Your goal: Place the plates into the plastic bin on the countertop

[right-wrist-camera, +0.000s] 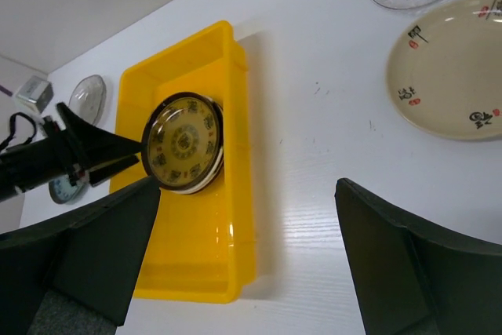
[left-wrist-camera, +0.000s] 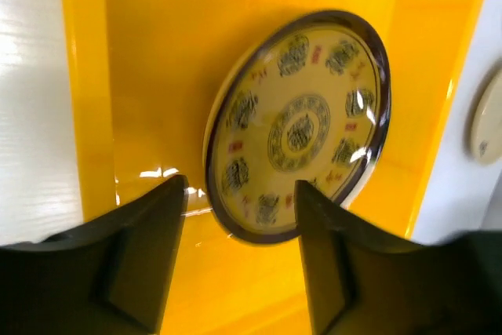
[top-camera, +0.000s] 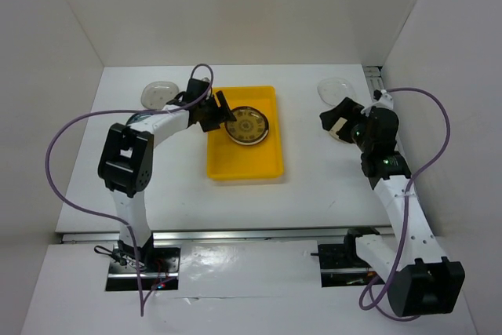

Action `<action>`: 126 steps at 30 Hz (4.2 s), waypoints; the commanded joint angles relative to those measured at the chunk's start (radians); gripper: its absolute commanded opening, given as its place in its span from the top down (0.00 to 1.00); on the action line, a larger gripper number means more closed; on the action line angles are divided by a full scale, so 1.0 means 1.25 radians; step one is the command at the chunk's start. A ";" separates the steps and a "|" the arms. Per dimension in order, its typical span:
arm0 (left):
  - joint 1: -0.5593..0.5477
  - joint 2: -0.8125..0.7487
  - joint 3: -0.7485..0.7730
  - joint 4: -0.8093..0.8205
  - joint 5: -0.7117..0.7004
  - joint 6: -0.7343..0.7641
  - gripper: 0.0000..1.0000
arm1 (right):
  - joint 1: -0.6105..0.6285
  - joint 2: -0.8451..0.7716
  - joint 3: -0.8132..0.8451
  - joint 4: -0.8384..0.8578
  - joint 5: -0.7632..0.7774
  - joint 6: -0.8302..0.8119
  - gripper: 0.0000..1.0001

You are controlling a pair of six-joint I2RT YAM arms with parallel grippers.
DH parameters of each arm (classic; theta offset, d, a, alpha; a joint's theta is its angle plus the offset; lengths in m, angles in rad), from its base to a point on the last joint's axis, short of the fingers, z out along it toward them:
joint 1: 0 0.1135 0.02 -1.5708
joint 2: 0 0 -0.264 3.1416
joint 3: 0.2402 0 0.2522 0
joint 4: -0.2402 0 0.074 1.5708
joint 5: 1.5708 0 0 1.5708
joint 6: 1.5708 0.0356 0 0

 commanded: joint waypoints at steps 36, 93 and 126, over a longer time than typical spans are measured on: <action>0.412 -0.624 -0.324 -0.157 0.378 0.140 0.00 | -0.236 0.647 -0.060 0.389 0.079 0.167 0.13; 0.467 -0.603 -0.291 -0.289 0.062 0.124 0.00 | 0.288 0.798 0.411 0.198 0.016 0.056 1.00; 0.521 -0.472 -0.359 -0.173 -0.022 -0.100 0.00 | 0.356 0.451 0.276 0.152 0.022 -0.014 0.00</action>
